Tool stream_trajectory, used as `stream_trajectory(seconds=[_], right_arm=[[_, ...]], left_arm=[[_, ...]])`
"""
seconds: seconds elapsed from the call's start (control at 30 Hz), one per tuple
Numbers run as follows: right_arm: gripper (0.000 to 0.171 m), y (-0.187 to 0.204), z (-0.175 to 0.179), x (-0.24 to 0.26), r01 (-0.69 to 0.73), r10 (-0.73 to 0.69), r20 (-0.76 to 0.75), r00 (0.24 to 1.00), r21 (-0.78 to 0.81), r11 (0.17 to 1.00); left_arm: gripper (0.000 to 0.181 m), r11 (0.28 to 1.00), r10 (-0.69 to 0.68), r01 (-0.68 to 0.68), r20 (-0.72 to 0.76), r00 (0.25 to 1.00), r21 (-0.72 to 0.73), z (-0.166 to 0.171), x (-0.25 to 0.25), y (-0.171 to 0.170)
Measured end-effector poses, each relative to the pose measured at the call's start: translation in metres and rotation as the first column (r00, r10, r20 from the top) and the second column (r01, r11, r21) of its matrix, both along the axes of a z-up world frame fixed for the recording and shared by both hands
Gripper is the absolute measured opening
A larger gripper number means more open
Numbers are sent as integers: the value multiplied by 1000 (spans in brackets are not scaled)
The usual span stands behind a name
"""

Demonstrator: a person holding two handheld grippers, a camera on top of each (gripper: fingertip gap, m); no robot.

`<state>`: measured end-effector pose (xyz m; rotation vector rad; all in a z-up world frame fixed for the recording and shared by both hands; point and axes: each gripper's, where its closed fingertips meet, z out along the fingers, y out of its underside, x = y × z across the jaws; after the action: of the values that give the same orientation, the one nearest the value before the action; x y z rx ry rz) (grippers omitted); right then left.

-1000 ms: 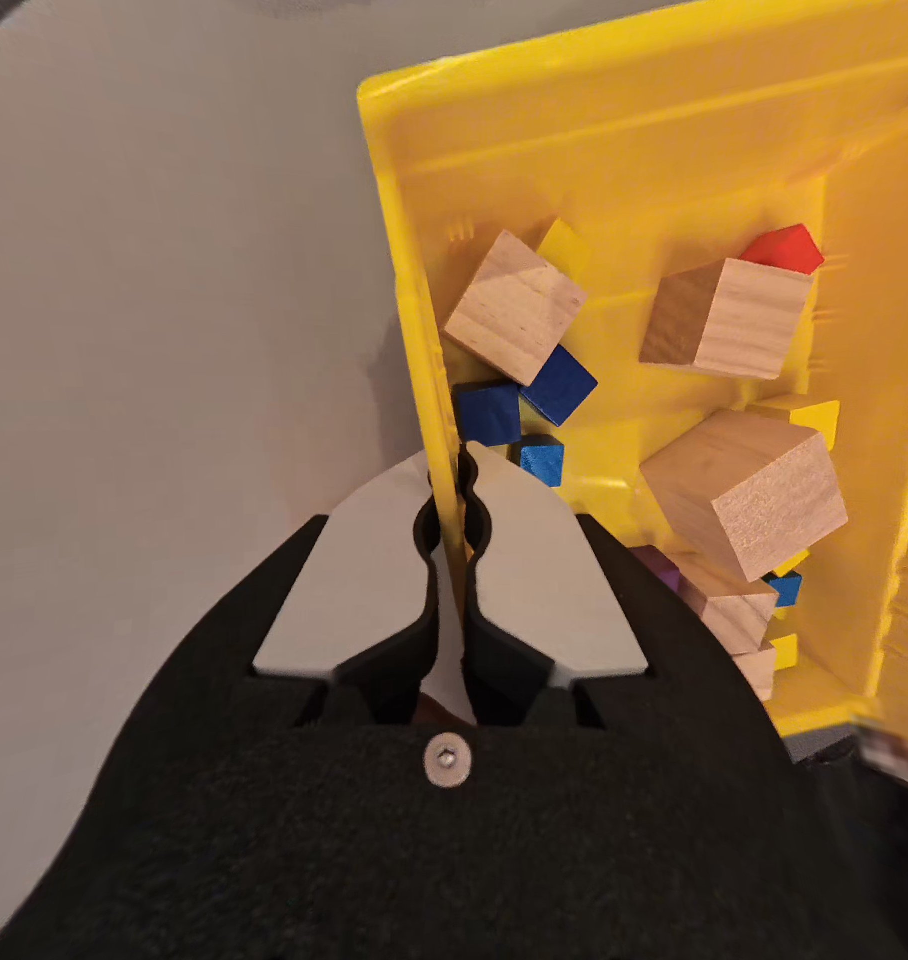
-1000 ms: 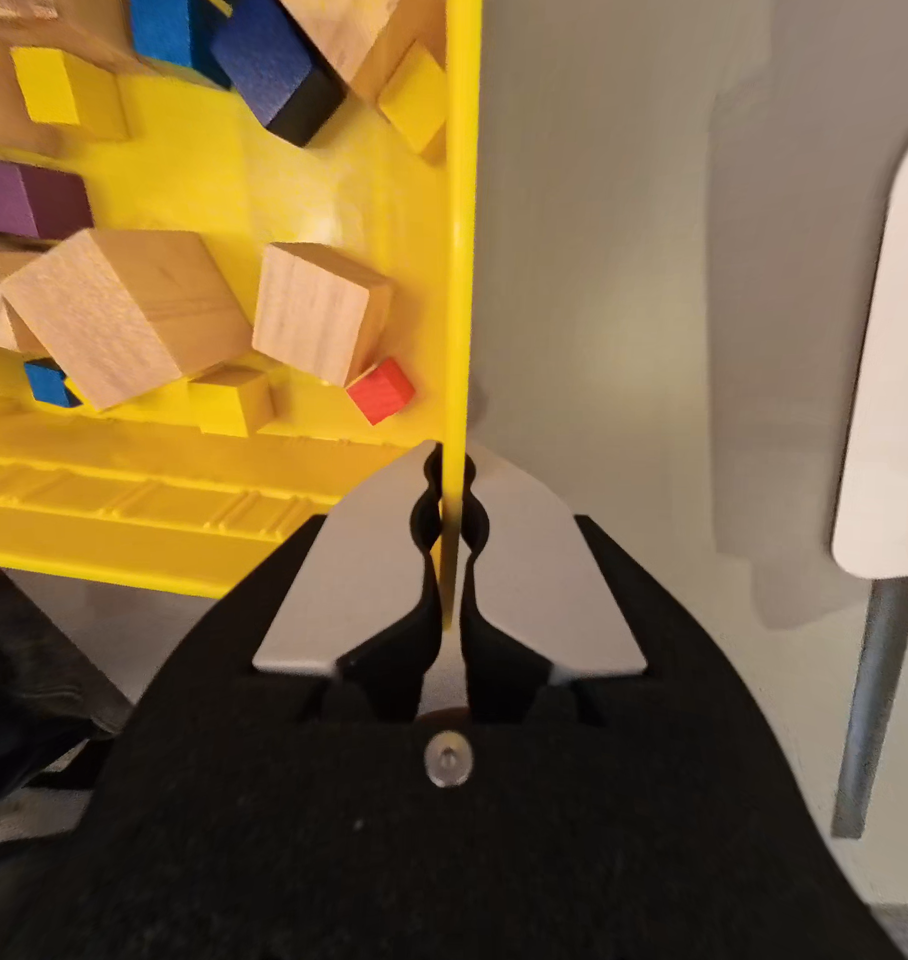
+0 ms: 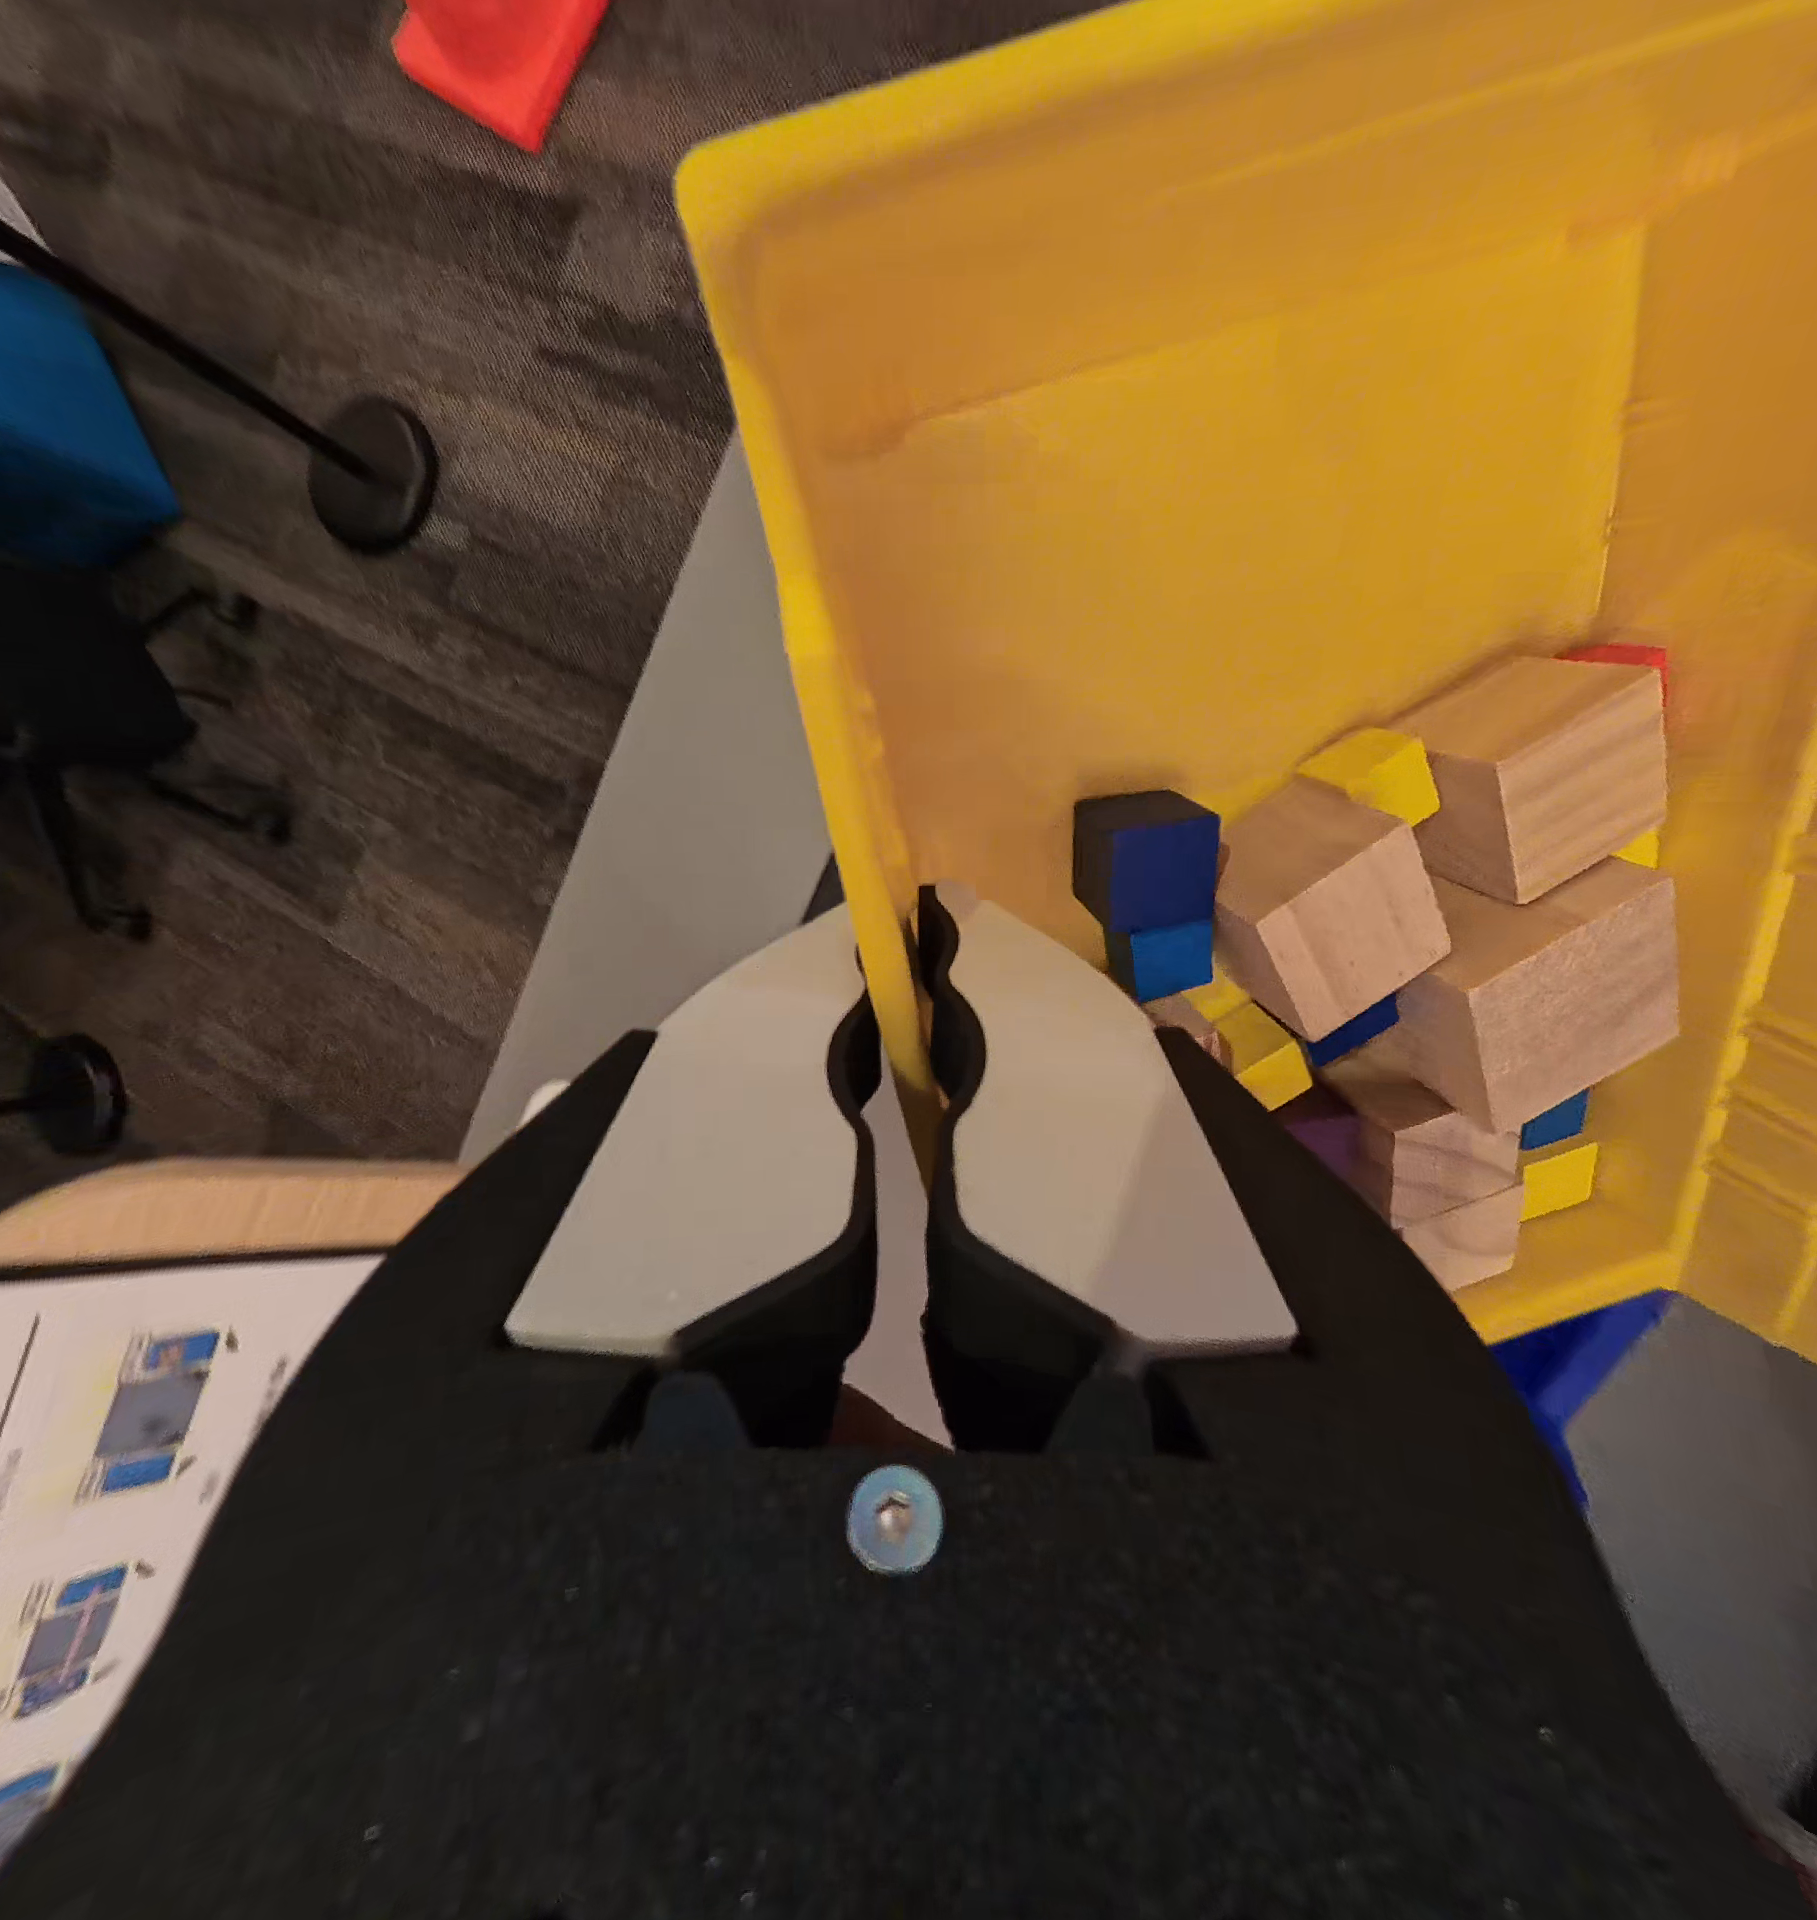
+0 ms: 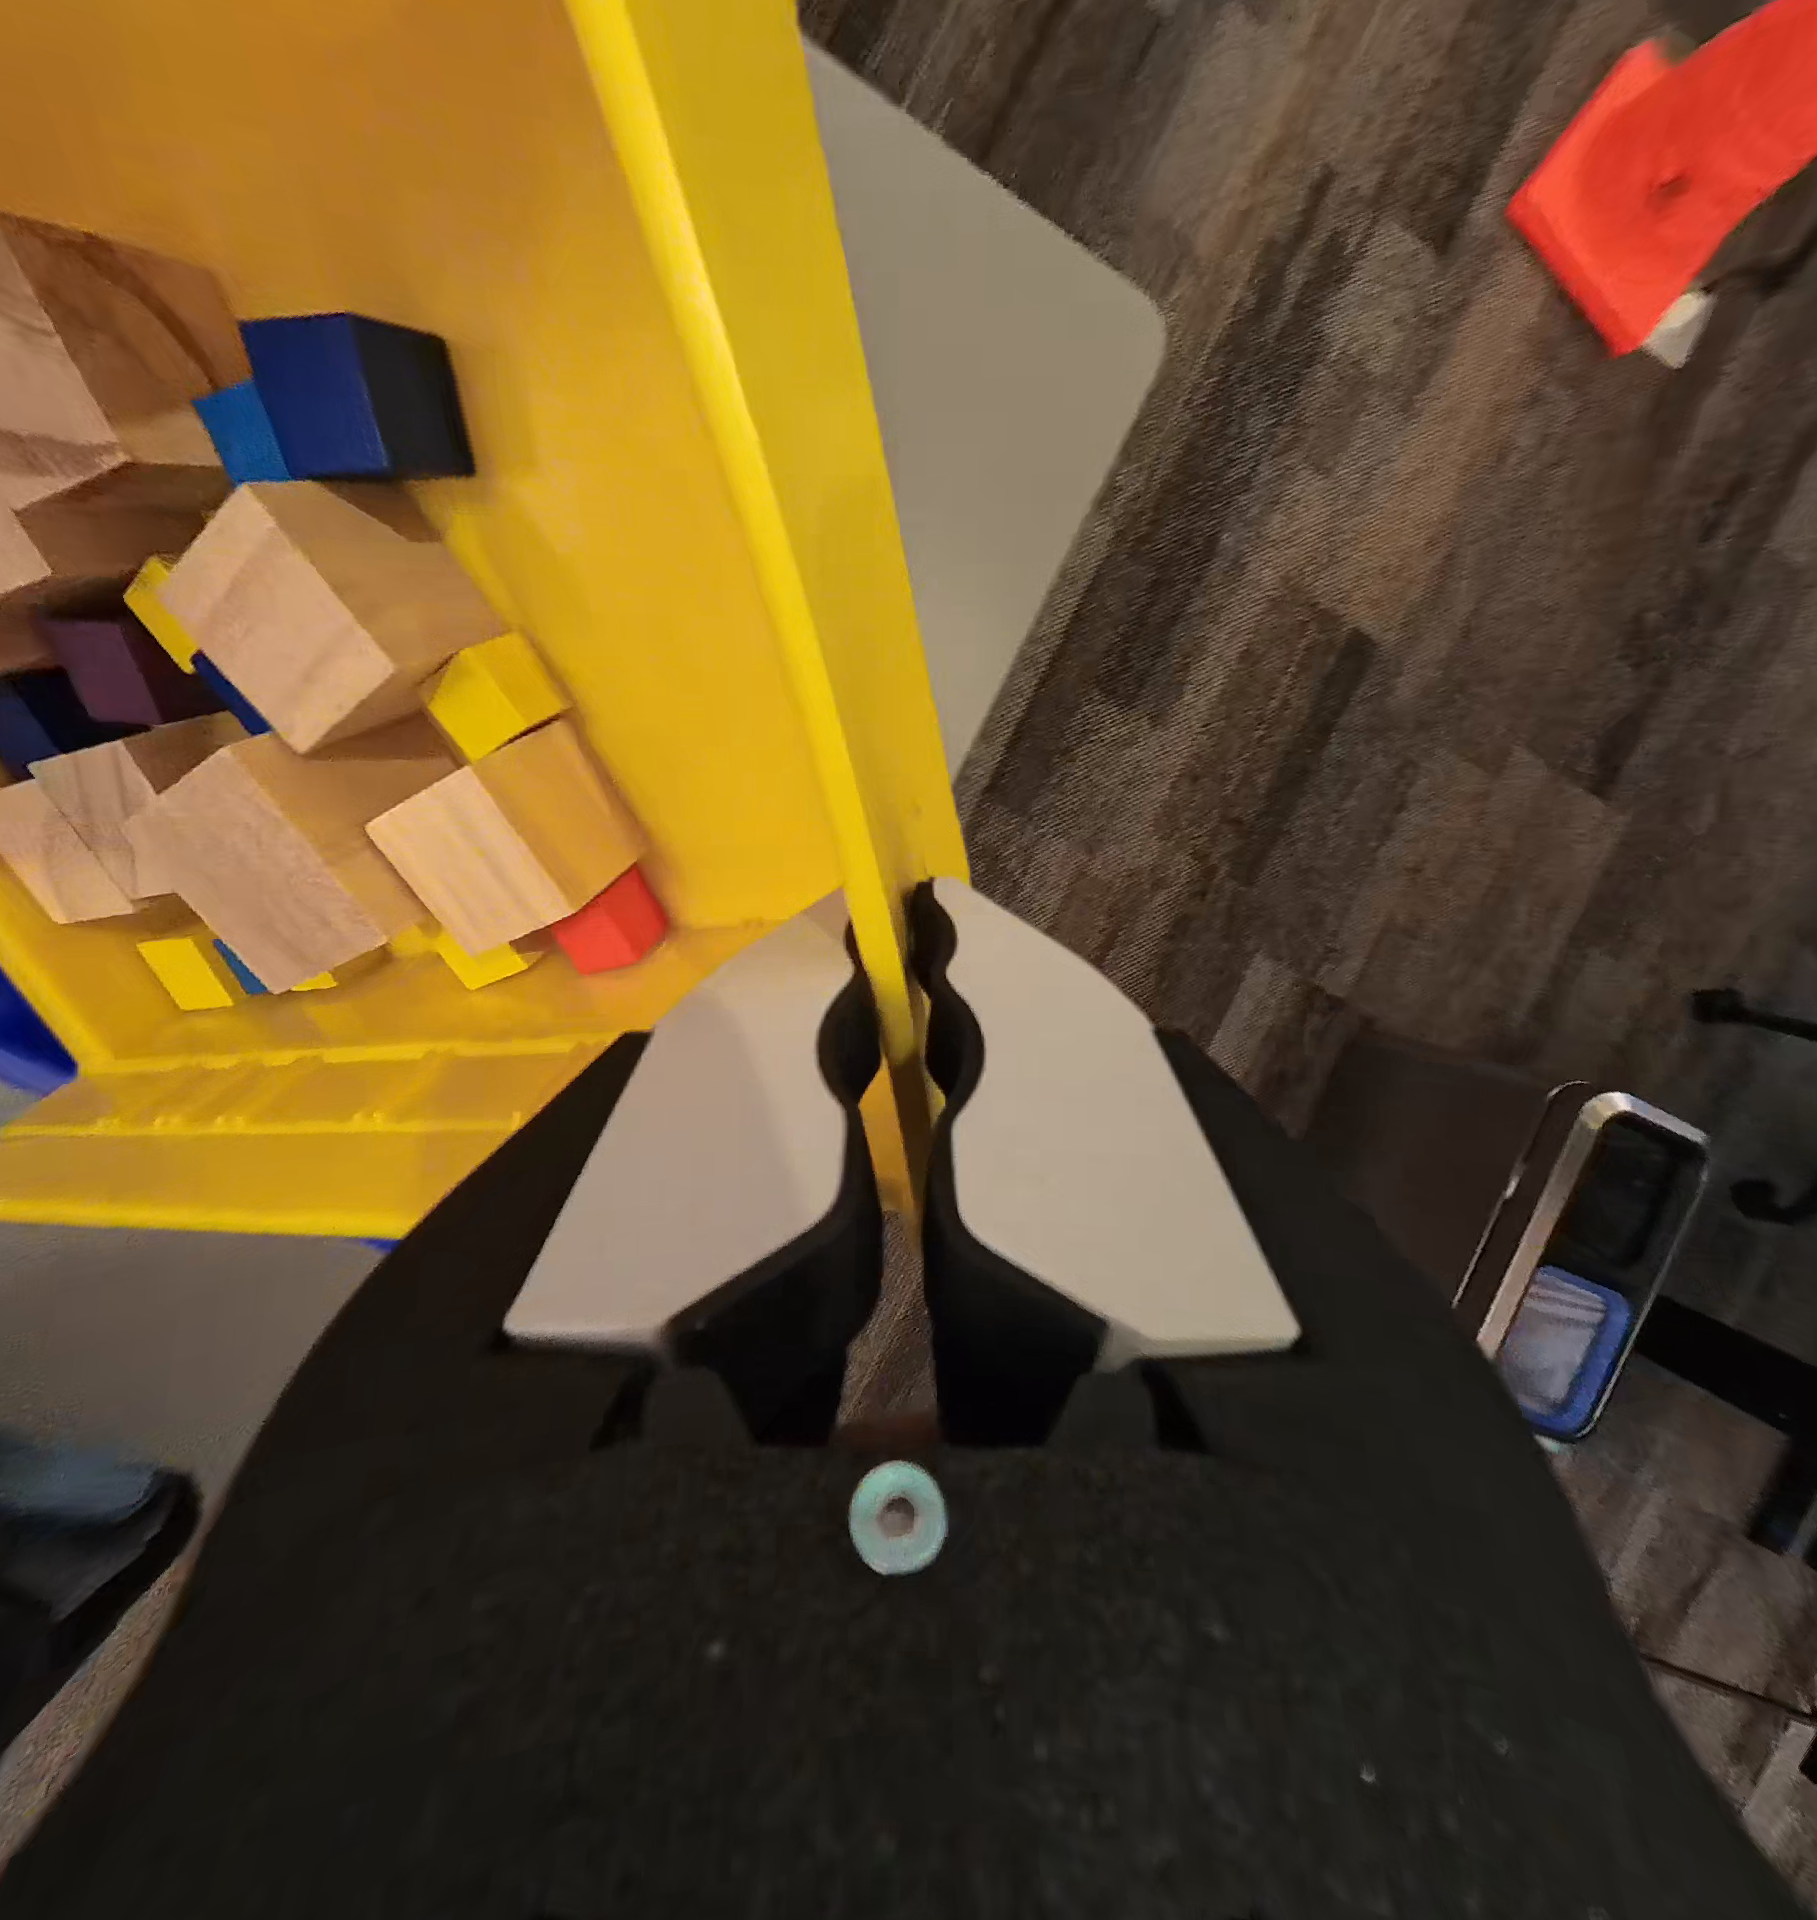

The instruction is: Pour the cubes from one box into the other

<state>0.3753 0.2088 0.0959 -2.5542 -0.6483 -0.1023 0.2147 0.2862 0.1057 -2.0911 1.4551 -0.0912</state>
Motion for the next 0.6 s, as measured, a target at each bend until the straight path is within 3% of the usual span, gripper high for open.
stream_trajectory(seconds=[0.23,0.43,0.6], right_arm=[[5,-6,1,26,48,-87,111,990,310,949],[5,-38,1,15,52,-224,220,950,592,804],[4,-65,-1,-1,10,-308,272,912,735,678]], left_arm=[[4,970,-4,-21,102,995,242,5,28,-5],[4,908,-41,-57,222,974,416,-2,20,-30],[3,835,-100,-69,273,957,546,-2,9,-51]])
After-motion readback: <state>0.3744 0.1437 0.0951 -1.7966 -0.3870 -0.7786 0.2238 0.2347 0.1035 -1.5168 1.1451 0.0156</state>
